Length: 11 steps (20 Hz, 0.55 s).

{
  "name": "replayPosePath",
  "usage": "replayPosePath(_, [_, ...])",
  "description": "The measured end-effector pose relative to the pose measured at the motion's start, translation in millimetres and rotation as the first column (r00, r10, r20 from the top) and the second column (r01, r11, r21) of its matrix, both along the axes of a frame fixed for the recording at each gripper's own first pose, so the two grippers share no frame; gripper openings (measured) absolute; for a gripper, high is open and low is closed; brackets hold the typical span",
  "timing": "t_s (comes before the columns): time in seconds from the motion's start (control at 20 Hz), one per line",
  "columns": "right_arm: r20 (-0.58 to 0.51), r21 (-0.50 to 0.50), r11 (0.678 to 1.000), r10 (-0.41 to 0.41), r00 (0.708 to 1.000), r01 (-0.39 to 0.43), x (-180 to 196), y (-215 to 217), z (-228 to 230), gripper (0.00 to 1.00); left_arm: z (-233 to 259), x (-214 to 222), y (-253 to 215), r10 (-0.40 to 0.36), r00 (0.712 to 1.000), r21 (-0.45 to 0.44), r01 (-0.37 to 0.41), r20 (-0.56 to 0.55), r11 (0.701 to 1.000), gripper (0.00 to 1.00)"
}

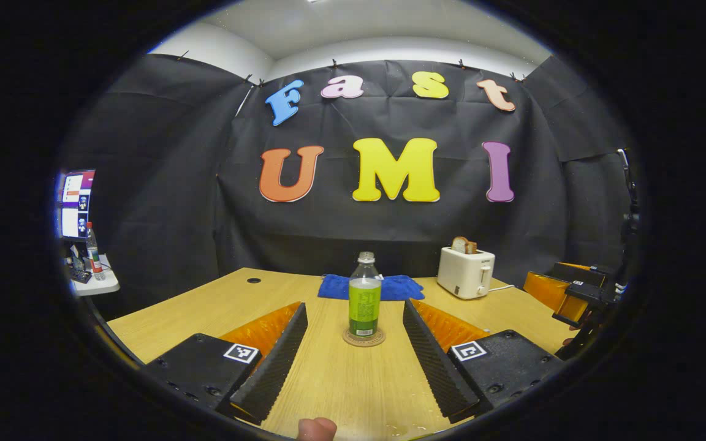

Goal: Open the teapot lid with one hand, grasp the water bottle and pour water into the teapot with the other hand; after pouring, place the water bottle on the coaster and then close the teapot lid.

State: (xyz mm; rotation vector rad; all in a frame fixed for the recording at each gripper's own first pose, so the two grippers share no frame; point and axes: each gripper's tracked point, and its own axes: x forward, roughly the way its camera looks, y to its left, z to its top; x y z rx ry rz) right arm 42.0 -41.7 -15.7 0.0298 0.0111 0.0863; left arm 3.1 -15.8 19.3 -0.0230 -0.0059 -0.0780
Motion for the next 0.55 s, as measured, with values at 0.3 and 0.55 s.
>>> replayPosePath(0.3, [0.029,-0.021,0.999,-0.038,0.999,0.038,-56,-3,20,0.98,10,-31,-2,0.018,1.000,0.045,-0.019,0.017,0.999,0.98])
replayPosePath(0.55, [0.046,-0.009,0.999,-0.050,0.998,0.050,-87,6,17,0.98,10,-59,-1,0.029,0.998,0.057,-0.031,0.049,0.998,0.98])
